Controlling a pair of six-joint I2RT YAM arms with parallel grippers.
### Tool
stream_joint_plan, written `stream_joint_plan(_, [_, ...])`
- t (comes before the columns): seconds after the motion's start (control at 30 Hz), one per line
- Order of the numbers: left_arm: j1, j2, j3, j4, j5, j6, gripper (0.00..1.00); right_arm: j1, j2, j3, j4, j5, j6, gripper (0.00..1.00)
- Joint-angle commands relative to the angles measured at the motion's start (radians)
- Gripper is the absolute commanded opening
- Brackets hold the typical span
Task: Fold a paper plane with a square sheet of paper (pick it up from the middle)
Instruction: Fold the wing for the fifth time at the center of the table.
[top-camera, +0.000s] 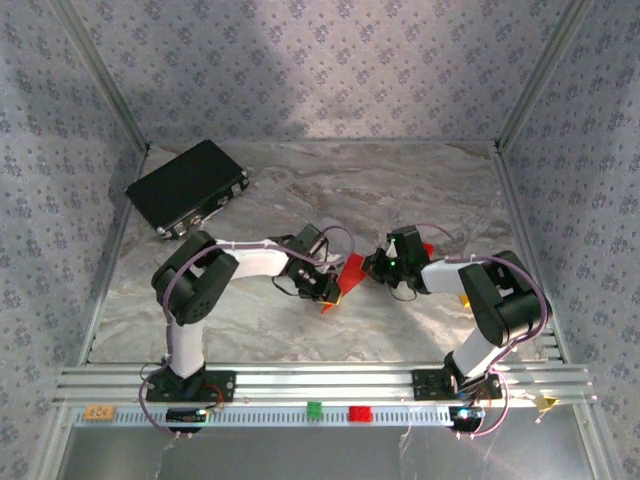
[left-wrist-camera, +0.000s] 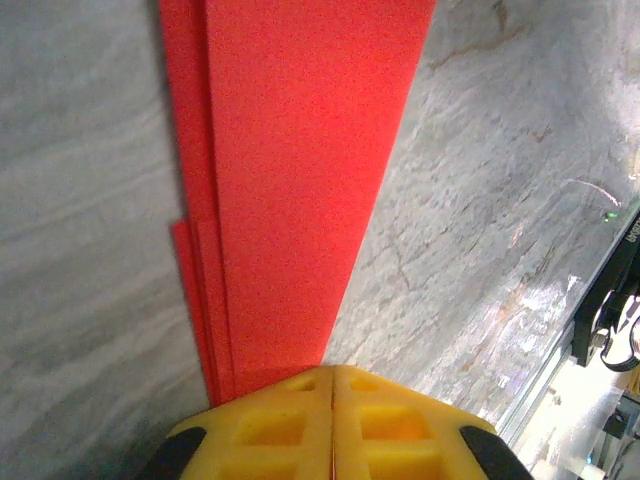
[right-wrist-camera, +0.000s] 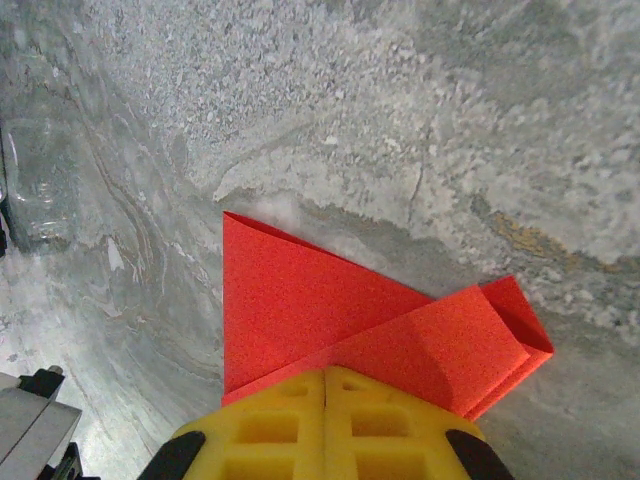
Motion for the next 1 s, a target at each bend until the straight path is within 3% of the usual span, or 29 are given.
stream_joint_plan(0.0, [0.0,-0.045,-0.047,-0.078,-0.032,0.011,0.08,-0.008,0.008,-0.026,-0.096,0.062,-0.005,0.04])
stream_joint_plan(0.77, [0.005,-0.168,-0.153,-0.156,-0.108,0.02,0.03,-0.006,-0.004,-0.021,-0.109,0.064,-0.007,0.04])
stream_joint_plan(0.97, [0.006,-0.259,-0.173,-0.127,-0.134,0.01,0.01,-0.003,-0.008,-0.014,-0.097,0.045,-0.023,0.05])
